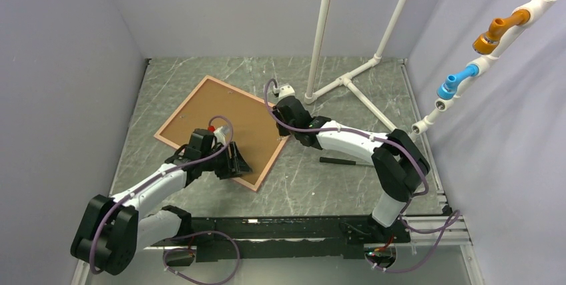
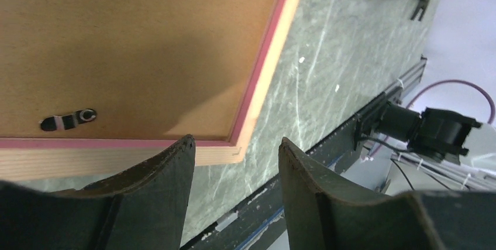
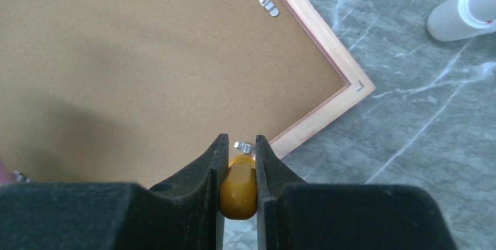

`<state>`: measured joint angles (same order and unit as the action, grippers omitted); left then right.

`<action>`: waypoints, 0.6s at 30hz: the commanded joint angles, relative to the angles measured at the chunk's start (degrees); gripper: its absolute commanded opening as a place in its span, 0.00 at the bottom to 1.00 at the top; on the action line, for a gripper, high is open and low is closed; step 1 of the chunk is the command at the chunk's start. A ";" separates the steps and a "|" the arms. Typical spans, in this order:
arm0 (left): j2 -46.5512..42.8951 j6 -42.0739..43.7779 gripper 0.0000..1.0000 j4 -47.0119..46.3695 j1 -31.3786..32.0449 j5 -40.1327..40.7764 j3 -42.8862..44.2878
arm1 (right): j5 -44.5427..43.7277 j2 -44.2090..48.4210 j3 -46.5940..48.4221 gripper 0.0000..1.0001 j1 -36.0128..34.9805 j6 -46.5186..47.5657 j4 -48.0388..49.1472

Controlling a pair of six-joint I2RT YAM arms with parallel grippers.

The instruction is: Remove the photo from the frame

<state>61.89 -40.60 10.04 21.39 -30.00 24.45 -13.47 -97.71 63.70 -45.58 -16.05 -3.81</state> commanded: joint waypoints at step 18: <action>-0.57 0.34 0.59 -0.22 0.32 7.09 -0.41 | -8.35 -0.17 0.32 0.00 0.21 2.23 9.98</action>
<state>64.90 -41.58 8.64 21.52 -23.00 24.25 -18.02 -99.44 63.66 -45.56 -13.91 2.20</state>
